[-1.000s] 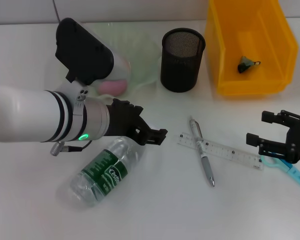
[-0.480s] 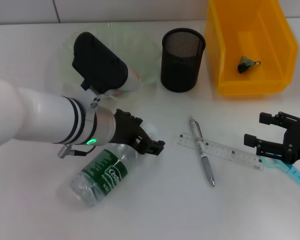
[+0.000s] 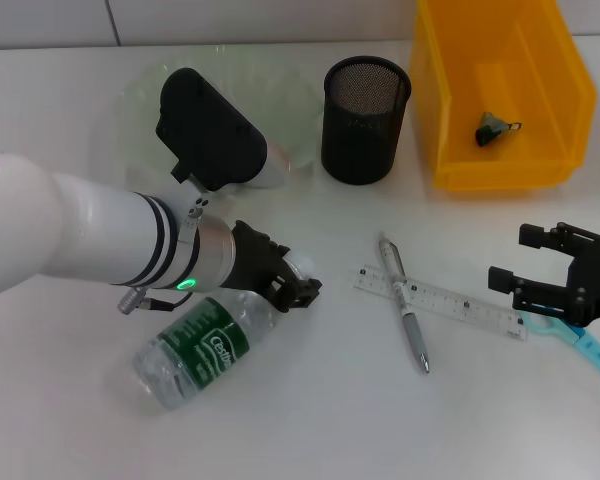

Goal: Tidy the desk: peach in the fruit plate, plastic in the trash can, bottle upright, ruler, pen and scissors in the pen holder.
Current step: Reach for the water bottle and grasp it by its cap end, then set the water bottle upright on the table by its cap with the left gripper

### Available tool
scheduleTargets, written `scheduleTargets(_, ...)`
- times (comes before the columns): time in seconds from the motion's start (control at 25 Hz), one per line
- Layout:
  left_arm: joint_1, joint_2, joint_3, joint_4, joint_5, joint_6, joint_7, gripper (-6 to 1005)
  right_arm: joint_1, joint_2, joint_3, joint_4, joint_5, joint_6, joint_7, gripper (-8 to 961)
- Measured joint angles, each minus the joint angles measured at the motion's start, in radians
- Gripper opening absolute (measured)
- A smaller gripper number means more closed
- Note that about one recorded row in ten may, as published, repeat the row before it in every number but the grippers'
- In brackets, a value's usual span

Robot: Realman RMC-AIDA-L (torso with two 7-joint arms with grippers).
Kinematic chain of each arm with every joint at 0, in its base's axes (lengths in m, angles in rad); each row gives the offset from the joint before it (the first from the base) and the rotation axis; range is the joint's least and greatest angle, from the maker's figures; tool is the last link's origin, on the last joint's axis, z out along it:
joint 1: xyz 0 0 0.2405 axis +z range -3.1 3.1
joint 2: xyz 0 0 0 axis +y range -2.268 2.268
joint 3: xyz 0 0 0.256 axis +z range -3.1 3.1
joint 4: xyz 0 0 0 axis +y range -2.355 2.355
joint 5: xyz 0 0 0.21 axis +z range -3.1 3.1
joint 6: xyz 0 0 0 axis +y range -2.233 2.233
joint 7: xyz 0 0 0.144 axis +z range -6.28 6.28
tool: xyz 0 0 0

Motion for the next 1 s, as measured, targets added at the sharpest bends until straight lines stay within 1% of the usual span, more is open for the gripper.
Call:
scheduleTargets(0.12,-0.005,0.000,0.003,-0.001,0.014,0.003,-0.001,532,0.004,0.000,0.000,0.001,0.000,0.000,0.004,795)
scheduleTargets(0.24,0.008,0.002,0.006,0.043,0.025,0.016,-0.002,500,0.005,0.000,0.000,0.002,0.000,0.000,0.006,796)
scheduleTargets(0.28,0.027,0.005,0.003,0.091,0.025,0.043,0.015,489,0.005,0.000,0.000,0.002,0.000,0.000,0.007,796)
scheduleTargets(0.32,0.027,0.005,0.003,0.091,0.025,0.043,0.015,478,0.005,0.000,0.000,0.002,0.000,0.000,0.007,796)
scheduleTargets(0.36,0.038,0.006,-0.003,0.115,0.024,0.058,0.027,468,0.005,0.000,0.000,0.002,0.000,0.000,0.008,796)
scheduleTargets(0.4,0.066,0.008,-0.023,0.169,0.018,0.084,0.066,457,0.005,0.000,0.000,0.002,0.000,-0.001,0.009,796)
scheduleTargets(0.48,0.093,0.008,-0.042,0.210,0.007,0.101,0.101,435,0.005,0.000,0.000,0.002,0.000,-0.001,0.010,796)
scheduleTargets(0.52,0.118,0.008,-0.064,0.248,-0.012,0.115,0.143,435,0.005,0.000,0.000,0.002,0.000,-0.003,0.010,796)
scheduleTargets(0.64,0.173,0.010,-0.126,0.314,-0.090,0.140,0.248,435,0.006,0.000,0.000,0.002,0.000,-0.006,0.011,796)
scheduleTargets(0.72,0.228,0.010,-0.196,0.349,-0.201,0.149,0.365,435,0.006,0.000,0.000,0.001,0.000,-0.007,0.013,796)
scheduleTargets(0.84,0.269,0.010,-0.272,0.351,-0.331,0.158,0.489,435,0.007,0.000,0.000,-0.001,0.000,-0.008,0.023,796)
scheduleTargets(0.92,0.291,0.011,-0.324,0.331,-0.425,0.170,0.576,435,0.008,-0.001,0.000,-0.002,0.000,-0.008,0.028,796)
scheduleTargets(1.0,0.299,0.011,-0.348,0.315,-0.460,0.180,0.611,434,0.008,-0.001,0.000,-0.003,0.000,-0.009,0.034,796)
